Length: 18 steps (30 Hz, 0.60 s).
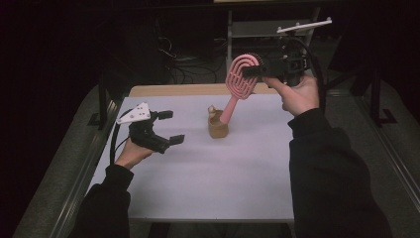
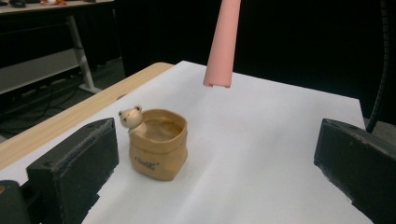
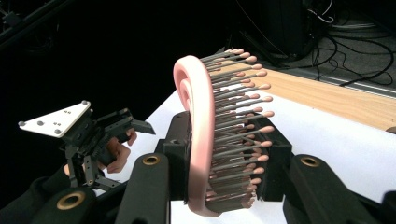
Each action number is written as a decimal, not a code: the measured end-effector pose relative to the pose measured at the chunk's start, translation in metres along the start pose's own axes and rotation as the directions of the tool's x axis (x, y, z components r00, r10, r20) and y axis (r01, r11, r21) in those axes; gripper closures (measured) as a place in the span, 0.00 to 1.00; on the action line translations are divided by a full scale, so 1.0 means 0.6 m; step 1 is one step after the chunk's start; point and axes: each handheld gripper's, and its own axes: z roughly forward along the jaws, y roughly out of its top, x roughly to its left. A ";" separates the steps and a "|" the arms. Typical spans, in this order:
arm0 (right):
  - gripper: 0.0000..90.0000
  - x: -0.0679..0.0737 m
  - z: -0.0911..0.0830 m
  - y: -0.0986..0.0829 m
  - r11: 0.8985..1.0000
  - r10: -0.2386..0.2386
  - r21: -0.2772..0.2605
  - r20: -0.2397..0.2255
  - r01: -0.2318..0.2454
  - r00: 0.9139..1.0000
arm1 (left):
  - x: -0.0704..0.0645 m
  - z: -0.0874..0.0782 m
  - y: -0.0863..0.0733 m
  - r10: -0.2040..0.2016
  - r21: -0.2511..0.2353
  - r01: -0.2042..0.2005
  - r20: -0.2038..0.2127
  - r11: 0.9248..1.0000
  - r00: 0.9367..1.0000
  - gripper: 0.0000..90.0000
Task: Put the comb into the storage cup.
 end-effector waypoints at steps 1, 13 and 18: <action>0.69 0.000 0.001 0.001 1.000 -0.003 -0.001 0.004 0.003 1.000 | 0.001 -0.002 -0.002 0.000 0.004 0.000 -0.004 1.000 1.000 0.00; 0.69 -0.008 0.021 0.022 1.000 -0.018 -0.019 0.017 0.018 1.000 | 0.003 -0.034 -0.024 -0.004 -0.003 0.004 -0.036 1.000 0.999 0.00; 0.69 -0.011 0.034 0.030 1.000 -0.024 -0.019 0.023 0.024 0.999 | 0.006 -0.047 -0.034 -0.013 -0.015 0.012 -0.050 1.000 0.999 0.00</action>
